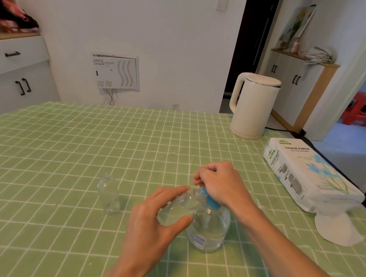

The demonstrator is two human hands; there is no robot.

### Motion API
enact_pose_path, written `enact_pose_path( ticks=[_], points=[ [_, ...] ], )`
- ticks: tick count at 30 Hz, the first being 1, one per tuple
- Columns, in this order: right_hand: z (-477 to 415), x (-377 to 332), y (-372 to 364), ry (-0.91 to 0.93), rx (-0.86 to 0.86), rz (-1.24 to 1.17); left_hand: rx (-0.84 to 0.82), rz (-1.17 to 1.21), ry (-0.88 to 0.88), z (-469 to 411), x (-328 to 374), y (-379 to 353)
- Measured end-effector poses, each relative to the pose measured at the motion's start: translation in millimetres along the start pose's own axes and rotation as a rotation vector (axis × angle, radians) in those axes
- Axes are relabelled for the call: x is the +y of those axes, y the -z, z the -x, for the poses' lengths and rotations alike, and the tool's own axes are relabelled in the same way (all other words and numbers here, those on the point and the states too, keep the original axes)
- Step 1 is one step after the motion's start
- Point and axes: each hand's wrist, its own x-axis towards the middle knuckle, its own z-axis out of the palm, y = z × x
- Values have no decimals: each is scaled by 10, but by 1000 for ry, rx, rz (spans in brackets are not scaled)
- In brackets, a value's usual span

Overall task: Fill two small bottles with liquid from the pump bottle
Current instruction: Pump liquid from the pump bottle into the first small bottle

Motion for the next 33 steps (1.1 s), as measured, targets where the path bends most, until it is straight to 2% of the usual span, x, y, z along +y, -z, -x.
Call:
enact_pose_path(
  ticks=[7, 33],
  points=[
    [-35, -75, 85, 22, -63, 16, 11, 5, -21, -29, 78, 38],
    [-39, -87, 71, 17, -71, 16, 4, -4, -29, -47, 95, 58]
  ],
)
